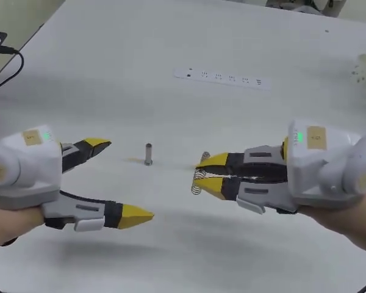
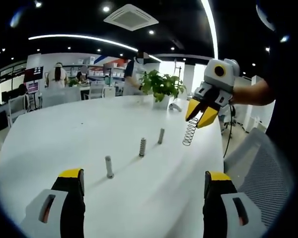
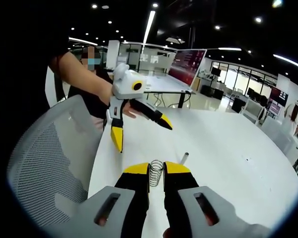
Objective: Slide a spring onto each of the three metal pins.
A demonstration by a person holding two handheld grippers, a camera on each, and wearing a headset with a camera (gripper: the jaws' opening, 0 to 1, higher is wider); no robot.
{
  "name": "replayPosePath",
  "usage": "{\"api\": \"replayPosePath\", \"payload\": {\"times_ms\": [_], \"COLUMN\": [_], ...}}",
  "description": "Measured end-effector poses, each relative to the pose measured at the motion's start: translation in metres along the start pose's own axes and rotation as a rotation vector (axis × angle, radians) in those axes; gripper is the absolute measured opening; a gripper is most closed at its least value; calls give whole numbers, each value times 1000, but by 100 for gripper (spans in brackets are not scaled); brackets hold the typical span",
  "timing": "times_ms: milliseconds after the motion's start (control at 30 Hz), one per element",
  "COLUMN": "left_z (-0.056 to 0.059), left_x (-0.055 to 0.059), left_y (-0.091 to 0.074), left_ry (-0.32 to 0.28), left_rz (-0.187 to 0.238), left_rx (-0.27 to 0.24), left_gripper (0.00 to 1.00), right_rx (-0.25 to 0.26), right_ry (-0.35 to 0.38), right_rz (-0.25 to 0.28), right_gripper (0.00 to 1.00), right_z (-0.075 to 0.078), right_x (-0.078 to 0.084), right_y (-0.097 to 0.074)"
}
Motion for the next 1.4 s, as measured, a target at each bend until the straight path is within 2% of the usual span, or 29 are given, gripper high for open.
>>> {"api": "replayPosePath", "payload": {"times_ms": [233, 567, 800, 1067, 1400], "left_z": [-1, -2, -2, -1, -4], "left_x": [3, 7, 7, 15, 15], "left_y": [-4, -7, -9, -13, -16], "left_ry": [-12, -31, -31, -41, -47], "left_rz": [2, 7, 11, -6, -3], "left_rx": [-14, -27, -32, -37, -45], "left_gripper": [98, 98, 98, 98, 98], "right_rx": [9, 23, 25, 31, 26], "right_ry": [7, 0, -2, -6, -15], "right_rz": [-14, -22, -23, -28, -27], "right_gripper": [7, 7, 7, 7, 7], "right_z": [1, 7, 8, 8, 12], "right_x": [7, 9, 10, 14, 13], "right_y": [-3, -6, -4, -3, 3]}}
Point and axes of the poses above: the centre of the closed fingertips' face, and the gripper's own axes: y roughly forward along the fingers, z roughly to its right, x roughly out of its underside, the point moved 2 cm from there along -y, roughly backward along the fingers, and after that the axes turned 9 degrees about x, right-handed, at the moved point
